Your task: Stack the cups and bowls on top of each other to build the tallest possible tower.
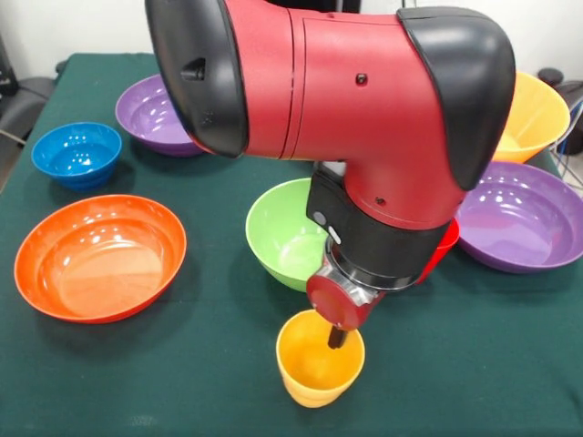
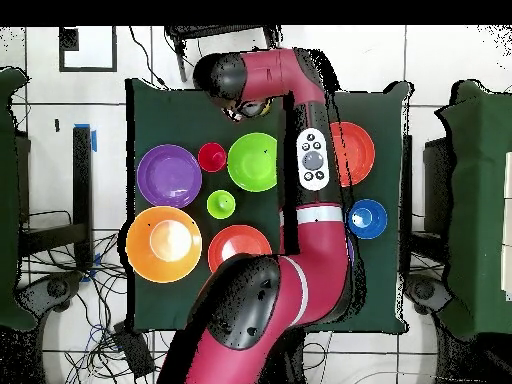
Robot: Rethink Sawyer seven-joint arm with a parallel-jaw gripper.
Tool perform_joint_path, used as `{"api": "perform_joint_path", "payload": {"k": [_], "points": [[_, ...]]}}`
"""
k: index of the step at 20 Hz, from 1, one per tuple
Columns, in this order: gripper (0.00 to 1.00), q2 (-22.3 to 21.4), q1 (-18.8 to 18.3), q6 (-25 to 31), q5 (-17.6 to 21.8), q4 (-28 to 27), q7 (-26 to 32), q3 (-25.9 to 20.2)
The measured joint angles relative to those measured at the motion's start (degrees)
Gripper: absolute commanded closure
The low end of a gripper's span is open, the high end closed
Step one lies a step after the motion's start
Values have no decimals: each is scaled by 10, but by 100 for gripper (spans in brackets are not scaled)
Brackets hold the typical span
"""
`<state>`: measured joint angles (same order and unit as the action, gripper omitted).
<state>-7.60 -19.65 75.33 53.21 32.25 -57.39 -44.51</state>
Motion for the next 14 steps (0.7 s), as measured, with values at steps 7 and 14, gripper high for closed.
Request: {"api": "perform_joint_path", "payload": {"k": [7, 14], "points": [[100, 0, 0, 0, 0, 0, 0, 17], [100, 1, 10, 0, 0, -6, 0, 27]]}}
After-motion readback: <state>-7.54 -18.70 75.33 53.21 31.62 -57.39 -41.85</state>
